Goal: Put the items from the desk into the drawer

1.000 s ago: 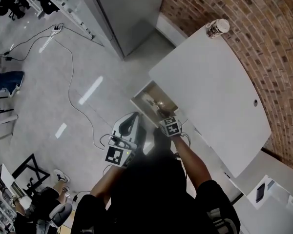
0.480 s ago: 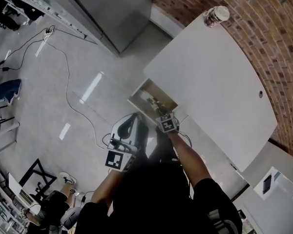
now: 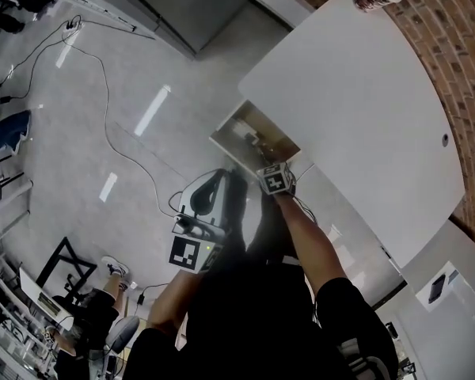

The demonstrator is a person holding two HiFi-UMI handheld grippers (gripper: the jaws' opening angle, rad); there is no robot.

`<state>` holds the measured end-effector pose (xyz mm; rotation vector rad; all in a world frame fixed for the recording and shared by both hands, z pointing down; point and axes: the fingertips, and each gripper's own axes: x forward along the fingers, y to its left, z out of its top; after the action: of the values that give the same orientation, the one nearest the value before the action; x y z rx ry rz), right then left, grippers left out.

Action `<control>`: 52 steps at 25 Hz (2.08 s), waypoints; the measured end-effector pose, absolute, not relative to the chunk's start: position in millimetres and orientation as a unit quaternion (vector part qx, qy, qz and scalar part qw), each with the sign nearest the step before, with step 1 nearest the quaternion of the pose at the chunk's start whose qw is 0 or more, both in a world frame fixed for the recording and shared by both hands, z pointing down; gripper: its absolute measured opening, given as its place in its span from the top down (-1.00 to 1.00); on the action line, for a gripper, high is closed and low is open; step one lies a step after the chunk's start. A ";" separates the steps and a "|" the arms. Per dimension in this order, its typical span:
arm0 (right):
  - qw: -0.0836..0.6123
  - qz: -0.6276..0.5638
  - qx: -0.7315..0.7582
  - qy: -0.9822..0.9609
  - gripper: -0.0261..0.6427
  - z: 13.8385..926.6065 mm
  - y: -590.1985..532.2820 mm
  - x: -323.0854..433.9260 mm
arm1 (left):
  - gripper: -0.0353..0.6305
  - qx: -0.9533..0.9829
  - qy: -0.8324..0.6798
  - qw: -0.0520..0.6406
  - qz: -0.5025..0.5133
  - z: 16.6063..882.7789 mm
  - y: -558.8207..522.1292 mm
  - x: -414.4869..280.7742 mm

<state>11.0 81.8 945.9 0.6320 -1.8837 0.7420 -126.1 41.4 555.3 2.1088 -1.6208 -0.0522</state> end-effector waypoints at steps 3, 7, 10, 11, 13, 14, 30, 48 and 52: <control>0.495 0.301 0.265 -0.771 0.83 959.8 77.9 13.2 | 0.88 0.767 -0.593 0.243 -0.016 565.1 42.3 -127.6; 0.503 0.311 0.265 -0.762 0.83 975.2 78.2 14.3 | 0.88 0.766 -0.592 0.251 -0.011 574.3 43.7 -128.9; 0.514 0.312 0.262 -0.755 0.83 984.9 81.1 15.1 | 0.88 0.766 -0.591 0.253 -0.009 579.1 42.4 -129.0; 0.517 0.312 0.260 -0.753 0.83 987.7 81.9 15.4 | 0.88 0.766 -0.590 0.253 -0.008 579.8 41.4 -129.0; 0.522 0.314 0.258 -0.750 0.83 992.9 83.8 16.1 | 0.88 0.767 -0.590 0.252 -0.008 580.6 39.8 -128.9; 0.524 0.316 0.256 -0.749 0.83 995.2 85.0 16.4 | 0.88 0.767 -0.590 0.252 -0.007 581.0 39.4 -128.5; 0.549 0.328 0.255 -0.726 0.83 1009.7 91.2 28.2 | 0.88 0.762 -0.592 0.262 0.002 591.9 39.7 -126.1; 0.399 0.318 0.269 -0.817 0.90 799.5 47.2 0.5 | 0.88 0.759 -0.617 0.202 -0.048 508.8 41.9 -122.6; 0.326 0.298 0.301 -0.845 0.90 714.7 10.5 -0.4 | 0.88 0.761 -0.622 0.173 -0.069 468.9 39.3 -118.6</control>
<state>-0.4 10.5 714.7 0.7888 -2.2148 0.7820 -118.6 39.3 468.9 2.1577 -1.7633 -0.1952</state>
